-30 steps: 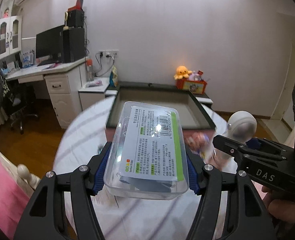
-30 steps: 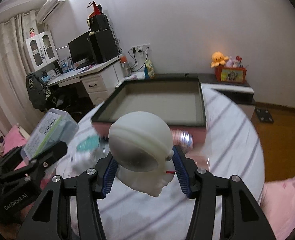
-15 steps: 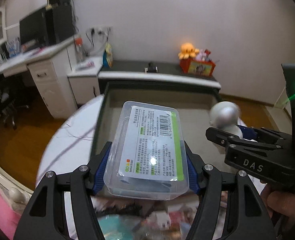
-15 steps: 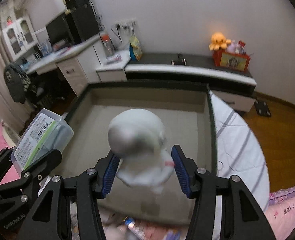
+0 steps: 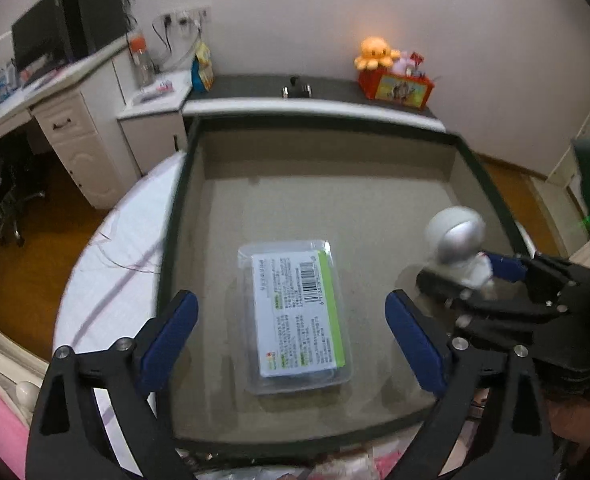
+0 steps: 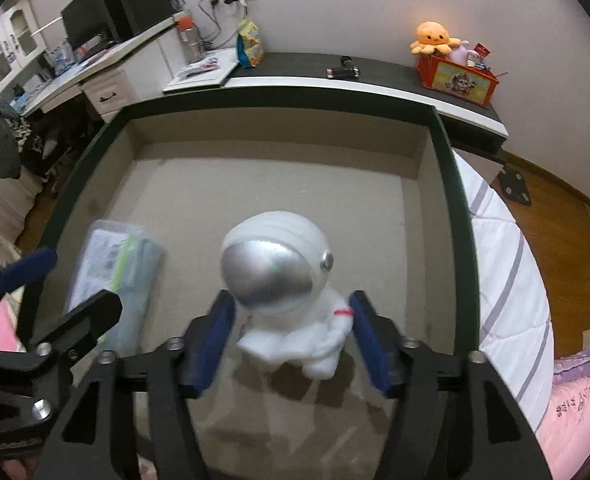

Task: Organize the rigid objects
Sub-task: 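Lower the astronaut and clear box into the pink box and open both grippers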

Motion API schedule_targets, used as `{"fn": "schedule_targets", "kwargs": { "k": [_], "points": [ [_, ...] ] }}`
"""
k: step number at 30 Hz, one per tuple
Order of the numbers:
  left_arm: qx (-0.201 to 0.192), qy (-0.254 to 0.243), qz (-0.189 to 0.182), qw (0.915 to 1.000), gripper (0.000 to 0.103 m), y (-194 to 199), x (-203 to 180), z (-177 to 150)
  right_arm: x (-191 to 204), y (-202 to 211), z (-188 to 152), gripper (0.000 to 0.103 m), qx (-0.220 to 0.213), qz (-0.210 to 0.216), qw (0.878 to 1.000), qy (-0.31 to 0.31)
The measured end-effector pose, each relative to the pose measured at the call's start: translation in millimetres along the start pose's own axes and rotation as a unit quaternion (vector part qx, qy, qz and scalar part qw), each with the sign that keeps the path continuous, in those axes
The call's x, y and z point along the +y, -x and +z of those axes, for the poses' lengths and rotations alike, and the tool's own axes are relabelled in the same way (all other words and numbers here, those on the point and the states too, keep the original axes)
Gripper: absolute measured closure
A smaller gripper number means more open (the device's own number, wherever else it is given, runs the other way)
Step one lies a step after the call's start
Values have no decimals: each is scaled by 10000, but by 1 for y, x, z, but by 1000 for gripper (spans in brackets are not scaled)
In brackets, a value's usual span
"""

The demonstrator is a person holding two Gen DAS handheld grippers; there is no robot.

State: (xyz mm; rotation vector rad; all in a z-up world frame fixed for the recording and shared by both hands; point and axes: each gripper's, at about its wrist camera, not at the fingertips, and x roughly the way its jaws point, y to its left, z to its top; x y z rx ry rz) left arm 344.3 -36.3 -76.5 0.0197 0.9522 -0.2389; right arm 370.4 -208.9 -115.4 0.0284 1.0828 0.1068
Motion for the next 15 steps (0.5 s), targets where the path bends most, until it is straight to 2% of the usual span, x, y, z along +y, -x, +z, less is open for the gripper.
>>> {"fn": "schedule_targets", "kwargs": {
  "k": [2,8,13,15],
  "points": [
    [-305,53,-41,9995,3,21,7,-1,3,12,-3,0,-197,-239,9995,23],
    [-1388,129,397,9894,0,102,6,-29,4,77,-21,0,-1076,-140,9940,-142],
    [-1895,347,918,9770,0,149,-2,-61,6,123,-48,0,-1552,182,9877,-30],
    [-1941,477,1179,9727,0,164,-8,-75,7,137,-64,0,-1676,318,9853,0]
  ]
}}
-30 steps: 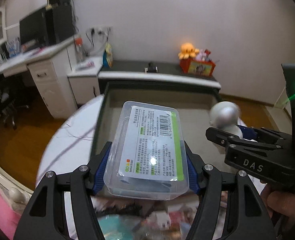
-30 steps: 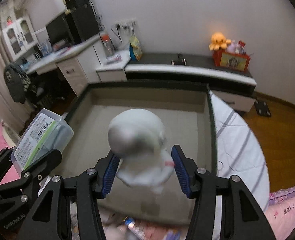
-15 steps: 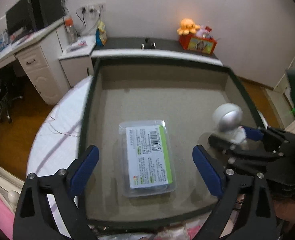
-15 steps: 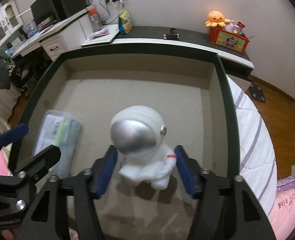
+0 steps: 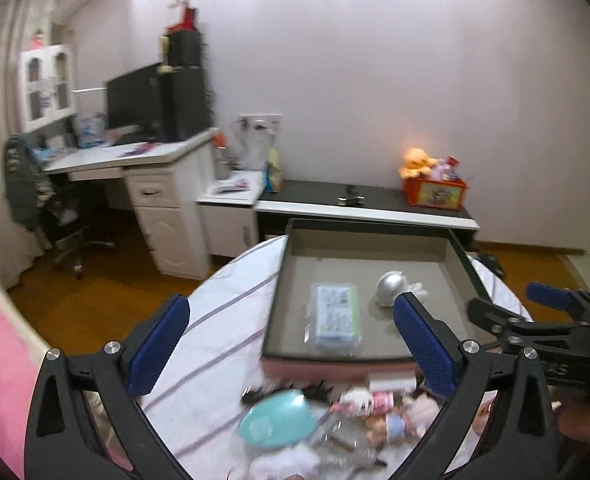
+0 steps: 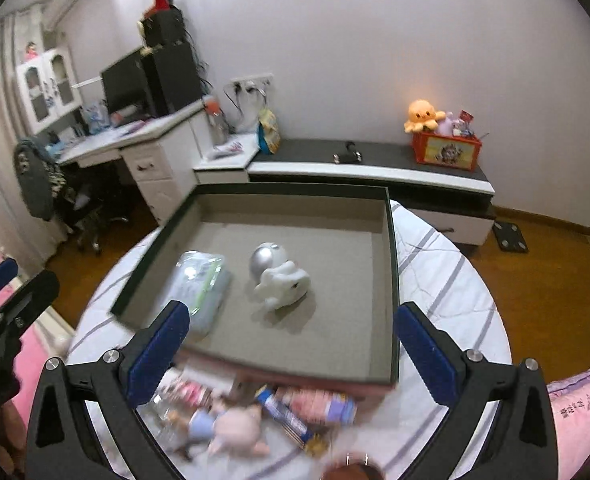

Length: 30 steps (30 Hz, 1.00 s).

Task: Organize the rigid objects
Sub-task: 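Lower the astronaut and clear box into the pink box and open both grippers, then grasp the rose-gold canister with the right gripper while the left grasps the white humidifier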

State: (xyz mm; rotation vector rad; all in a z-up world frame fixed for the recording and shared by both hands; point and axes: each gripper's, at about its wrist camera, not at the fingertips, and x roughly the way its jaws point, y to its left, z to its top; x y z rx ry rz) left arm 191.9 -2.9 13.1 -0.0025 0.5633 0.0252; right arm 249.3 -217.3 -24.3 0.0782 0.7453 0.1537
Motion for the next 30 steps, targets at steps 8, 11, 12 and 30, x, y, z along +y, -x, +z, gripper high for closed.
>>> {"fn": "schedule_targets", "kwargs": {
  "k": [8,11,12,30],
  "points": [
    [-299,155,463,9984,0,61,2,-33,1,63,-37,0,-688,15,9976,-27],
    [-366,191,296,9987,0,72,10,-40,1,84,-48,0,-912,-208,9956,-99],
    [-377,141,215,9990,0,75,11,-42,-2,89,-52,0,-937,-246,9952,-153],
    [-86,91,-73,9999,0,66,30,-89,14,102,-94,0,-737,-732,9945,-123]
  ]
}}
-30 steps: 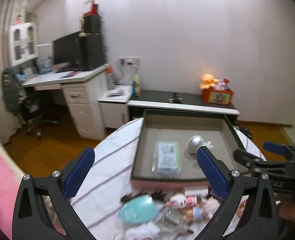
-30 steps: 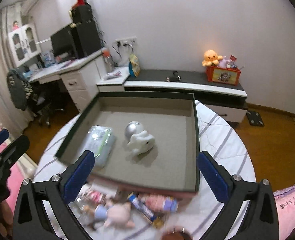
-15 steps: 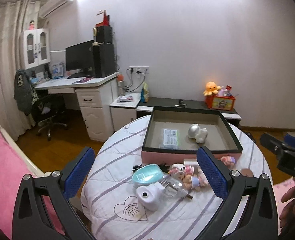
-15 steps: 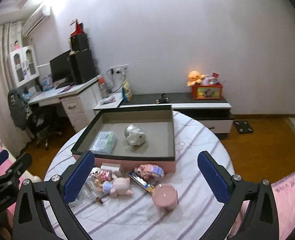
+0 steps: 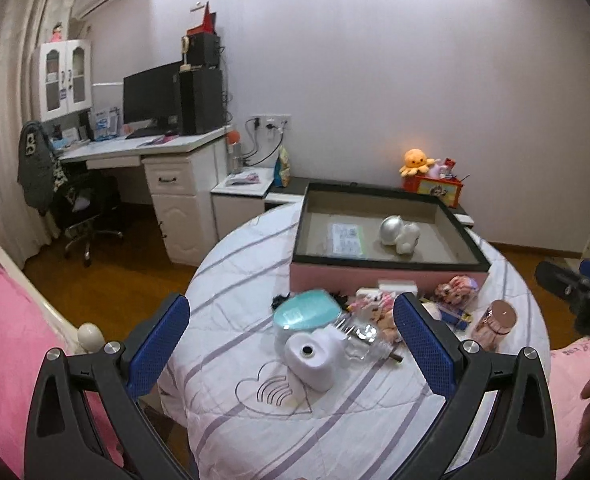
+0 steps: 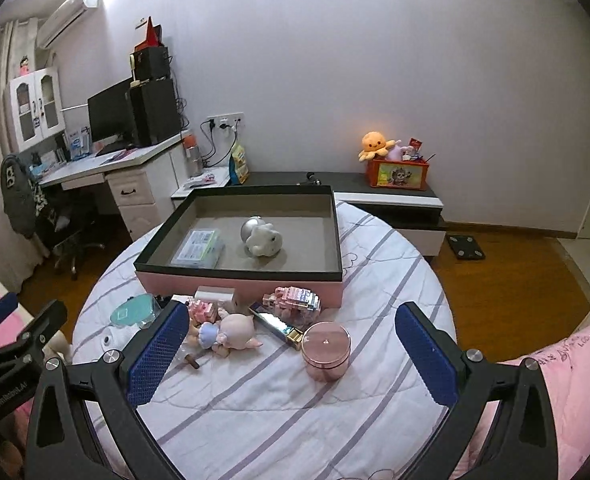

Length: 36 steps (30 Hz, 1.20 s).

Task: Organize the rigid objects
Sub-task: 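Grasp the rose-gold canister with the right gripper while the left grasps the white humidifier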

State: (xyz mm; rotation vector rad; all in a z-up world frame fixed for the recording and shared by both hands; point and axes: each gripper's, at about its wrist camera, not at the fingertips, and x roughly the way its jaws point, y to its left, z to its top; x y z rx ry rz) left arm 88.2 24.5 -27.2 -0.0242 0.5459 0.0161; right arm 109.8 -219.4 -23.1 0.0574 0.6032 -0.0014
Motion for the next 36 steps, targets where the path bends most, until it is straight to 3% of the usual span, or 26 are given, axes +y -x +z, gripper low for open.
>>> {"fn": "schedule_targets", "kwargs": {
  "k": [8,19,23,24,26,28,30,36],
  "points": [
    [520,-261,29,9983,0,-35,-6,-28,-27,-47,-21,0,630,71,9977,-227],
    [1098,-6,-86,9939,0,-91,-5,-48,-32,-103,-46,1,1173,-36,9928,-258],
    [1224,49,-125,9924,1,-108,-4,-54,-36,-120,-52,14,1310,-65,9910,-256],
    [1268,59,-134,9918,3,-112,-2,-56,-37,-123,-53,25,1339,-55,9907,-253],
    [1368,115,-243,9902,15,-119,0,-58,-38,-131,-56,38,1431,-23,9893,-281],
    [1408,219,-429,9889,26,-123,2,-58,-39,-135,-58,45,1444,23,9891,-273],
    [1422,164,-517,9883,45,-125,-2,-58,-39,-134,-58,53,1396,91,9899,-247],
    [1377,249,-663,9879,45,-123,3,-57,-42,-131,-56,54,1367,259,9898,-322]
  ]
}}
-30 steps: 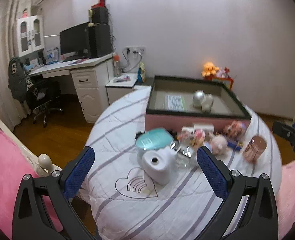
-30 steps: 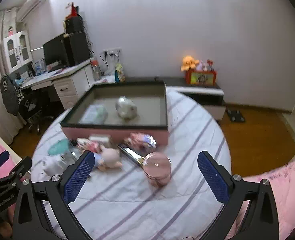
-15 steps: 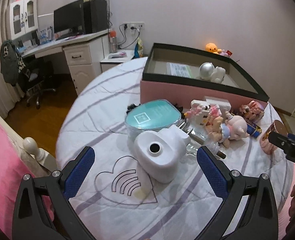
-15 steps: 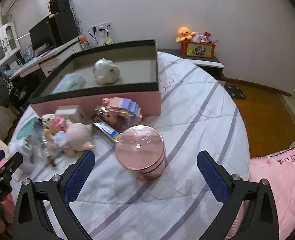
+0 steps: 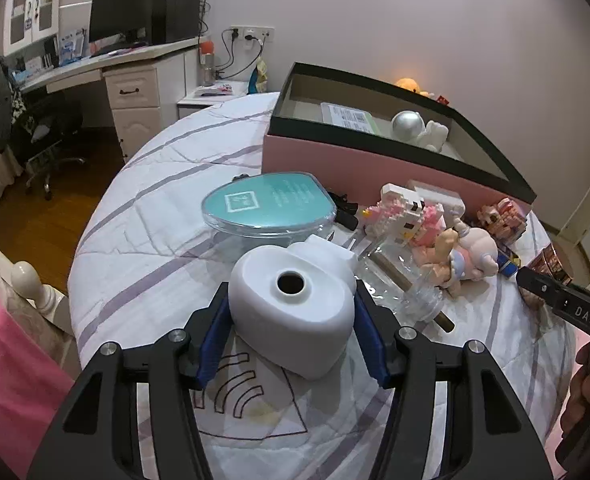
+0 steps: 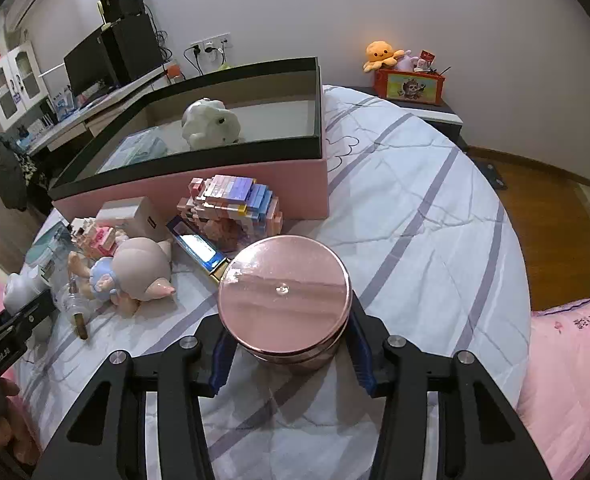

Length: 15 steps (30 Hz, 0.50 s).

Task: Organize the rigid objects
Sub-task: 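Grasp the rose-gold canister with the right gripper while the left grasps the white humidifier, then place the canister and humidifier into the pink box and open both grippers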

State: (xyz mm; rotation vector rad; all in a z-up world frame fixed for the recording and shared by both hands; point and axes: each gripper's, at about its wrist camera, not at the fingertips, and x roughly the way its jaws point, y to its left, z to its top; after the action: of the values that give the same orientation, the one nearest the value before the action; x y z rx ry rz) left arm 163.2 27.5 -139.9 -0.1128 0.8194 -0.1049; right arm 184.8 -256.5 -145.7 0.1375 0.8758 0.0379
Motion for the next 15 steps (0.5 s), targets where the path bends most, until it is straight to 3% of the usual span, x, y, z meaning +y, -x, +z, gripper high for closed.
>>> {"fn": "schedule_targets", "kwargs": {
  "k": [9,15],
  "points": [
    [-107,-213,-8,9997,45,28,-7,-4,0,18,0,54,-78,200,9998,-6],
    [-430,-238,-56,9988,45,53,-10,16,7,38,12,53,-296,299,9991,68]
  ]
}}
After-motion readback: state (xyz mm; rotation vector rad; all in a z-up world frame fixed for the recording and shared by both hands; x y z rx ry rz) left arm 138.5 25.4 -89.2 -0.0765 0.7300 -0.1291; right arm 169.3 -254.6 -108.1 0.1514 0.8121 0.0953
